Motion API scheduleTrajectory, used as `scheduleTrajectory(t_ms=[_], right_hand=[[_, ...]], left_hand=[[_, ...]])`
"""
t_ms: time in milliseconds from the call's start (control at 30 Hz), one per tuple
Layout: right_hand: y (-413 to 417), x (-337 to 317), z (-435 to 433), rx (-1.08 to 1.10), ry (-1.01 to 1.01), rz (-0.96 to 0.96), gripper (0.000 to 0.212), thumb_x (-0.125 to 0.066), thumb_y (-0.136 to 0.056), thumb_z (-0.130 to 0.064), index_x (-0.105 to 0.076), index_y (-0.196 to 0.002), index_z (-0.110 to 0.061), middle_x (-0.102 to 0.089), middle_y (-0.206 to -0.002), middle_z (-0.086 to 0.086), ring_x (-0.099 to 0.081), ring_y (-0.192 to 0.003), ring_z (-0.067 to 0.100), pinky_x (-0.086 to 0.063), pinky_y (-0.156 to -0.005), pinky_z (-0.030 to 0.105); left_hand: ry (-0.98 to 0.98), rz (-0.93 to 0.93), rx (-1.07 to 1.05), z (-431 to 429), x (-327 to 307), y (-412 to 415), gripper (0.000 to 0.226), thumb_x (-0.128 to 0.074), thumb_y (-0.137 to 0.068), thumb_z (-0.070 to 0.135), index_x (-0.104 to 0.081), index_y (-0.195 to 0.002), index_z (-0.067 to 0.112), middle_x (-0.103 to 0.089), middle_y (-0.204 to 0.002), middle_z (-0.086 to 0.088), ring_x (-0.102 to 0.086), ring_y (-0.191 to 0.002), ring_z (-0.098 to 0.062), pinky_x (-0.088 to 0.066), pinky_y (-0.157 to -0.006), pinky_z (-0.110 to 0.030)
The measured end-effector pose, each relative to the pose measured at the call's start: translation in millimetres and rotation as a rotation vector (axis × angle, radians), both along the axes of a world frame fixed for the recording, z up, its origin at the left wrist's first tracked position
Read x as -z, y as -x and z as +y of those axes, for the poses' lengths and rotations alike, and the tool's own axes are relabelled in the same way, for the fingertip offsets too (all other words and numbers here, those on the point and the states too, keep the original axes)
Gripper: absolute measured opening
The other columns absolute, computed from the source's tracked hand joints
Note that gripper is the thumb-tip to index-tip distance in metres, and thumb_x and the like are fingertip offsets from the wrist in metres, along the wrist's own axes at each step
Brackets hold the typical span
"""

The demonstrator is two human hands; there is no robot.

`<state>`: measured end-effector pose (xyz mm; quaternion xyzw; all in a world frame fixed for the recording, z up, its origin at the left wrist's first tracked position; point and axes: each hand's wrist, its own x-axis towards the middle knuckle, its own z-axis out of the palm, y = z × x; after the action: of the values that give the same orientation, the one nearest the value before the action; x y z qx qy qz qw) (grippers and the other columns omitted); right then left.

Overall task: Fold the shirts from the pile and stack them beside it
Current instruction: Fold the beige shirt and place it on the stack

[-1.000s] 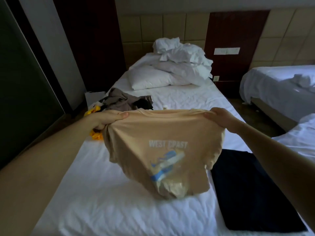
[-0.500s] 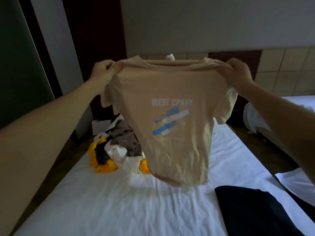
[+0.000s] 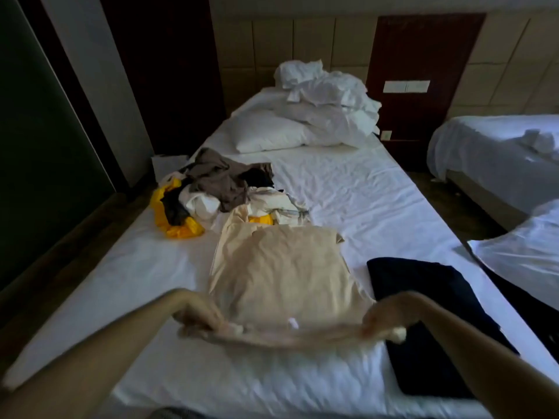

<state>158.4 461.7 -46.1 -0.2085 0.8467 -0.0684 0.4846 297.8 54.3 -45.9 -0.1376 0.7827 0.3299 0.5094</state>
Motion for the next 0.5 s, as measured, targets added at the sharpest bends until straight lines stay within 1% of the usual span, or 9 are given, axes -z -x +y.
scheduleTrajectory(t_ms=[67,100,167,200,233,300,367,433,500], right_hand=[[-17,32,2,0.037,-0.122,-0.165,0.031,-0.052,-0.095,-0.037,-0.065,-0.088,-0.010,-0.059,-0.060,-0.003,-0.054,-0.055,0.002,-0.041,-0.059,0.009],[-18,44,3,0.117,-0.101,-0.204,0.024,-0.052,-0.096,-0.036,-0.062,-0.084,-0.018,-0.058,-0.056,-0.010,-0.052,-0.049,0.000,-0.039,-0.054,0.011],[-17,56,2,0.254,0.085,-0.285,0.015,-0.051,-0.097,-0.028,-0.059,-0.088,-0.019,-0.060,-0.061,-0.012,-0.061,-0.059,0.005,-0.041,-0.056,0.015],[-13,59,0,0.303,0.213,-0.260,0.015,-0.050,-0.098,-0.023,-0.058,-0.087,-0.019,-0.060,-0.061,-0.011,-0.066,-0.068,0.013,-0.041,-0.055,0.015],[-9,60,-6,0.368,0.335,-0.202,0.017,-0.051,-0.097,-0.021,-0.059,-0.081,-0.020,-0.059,-0.059,-0.010,-0.068,-0.073,0.014,-0.042,-0.053,0.012],[0,59,-21,0.545,0.547,-0.036,0.027,-0.060,-0.091,-0.017,-0.060,-0.065,-0.019,-0.054,-0.051,-0.010,-0.059,-0.053,-0.001,-0.038,-0.049,0.009],[10,66,-34,0.677,0.615,0.310,0.027,-0.056,-0.092,-0.007,-0.057,-0.066,-0.003,-0.050,-0.051,-0.005,-0.048,-0.047,0.005,-0.037,-0.050,0.020],[17,76,-41,0.742,0.598,0.453,0.018,-0.052,-0.092,-0.007,-0.058,-0.079,0.004,-0.052,-0.063,0.007,-0.046,-0.052,0.015,-0.035,-0.049,0.025],[17,83,-46,0.737,0.607,0.428,0.015,-0.052,-0.090,-0.005,-0.054,-0.076,0.000,-0.052,-0.068,0.010,-0.043,-0.053,0.014,-0.031,-0.044,0.017]], left_hand=[[0.059,-0.104,0.036,3,42,-10,0.021,-0.056,-0.096,0.030,-0.056,-0.078,0.018,-0.055,-0.067,0.006,-0.052,-0.060,-0.004,-0.044,-0.059,-0.017],[0.079,-0.119,0.041,4,57,-12,0.027,-0.060,-0.092,0.040,-0.056,-0.079,0.017,-0.055,-0.071,0.004,-0.052,-0.066,-0.007,-0.046,-0.064,-0.019],[0.088,-0.039,0.021,3,69,-10,0.041,-0.066,-0.082,0.054,-0.058,-0.088,0.014,-0.056,-0.084,0.001,-0.053,-0.076,-0.012,-0.050,-0.074,-0.024],[0.069,0.065,-0.023,3,67,-6,0.036,-0.066,-0.084,0.050,-0.059,-0.088,0.016,-0.057,-0.086,0.001,-0.054,-0.076,-0.011,-0.050,-0.071,-0.022],[0.039,0.197,-0.105,4,64,0,0.025,-0.064,-0.088,0.041,-0.060,-0.086,0.016,-0.058,-0.085,0.000,-0.053,-0.073,-0.010,-0.047,-0.068,-0.019],[0.037,0.455,-0.295,4,59,17,0.016,-0.059,-0.093,0.024,-0.060,-0.086,0.010,-0.057,-0.089,-0.007,-0.052,-0.077,-0.014,-0.043,-0.071,-0.023],[0.159,0.605,-0.448,2,63,32,0.015,-0.058,-0.092,0.021,-0.059,-0.097,0.007,-0.054,-0.098,-0.010,-0.051,-0.085,-0.020,-0.041,-0.075,-0.030],[0.366,0.598,-0.552,0,72,39,0.028,-0.060,-0.088,0.024,-0.054,-0.112,0.010,-0.053,-0.109,-0.010,-0.053,-0.098,-0.026,-0.041,-0.077,-0.031],[0.430,0.522,-0.641,0,84,38,0.050,-0.063,-0.085,0.028,-0.044,-0.128,0.011,-0.049,-0.125,-0.013,-0.050,-0.113,-0.032,-0.042,-0.084,-0.031]])
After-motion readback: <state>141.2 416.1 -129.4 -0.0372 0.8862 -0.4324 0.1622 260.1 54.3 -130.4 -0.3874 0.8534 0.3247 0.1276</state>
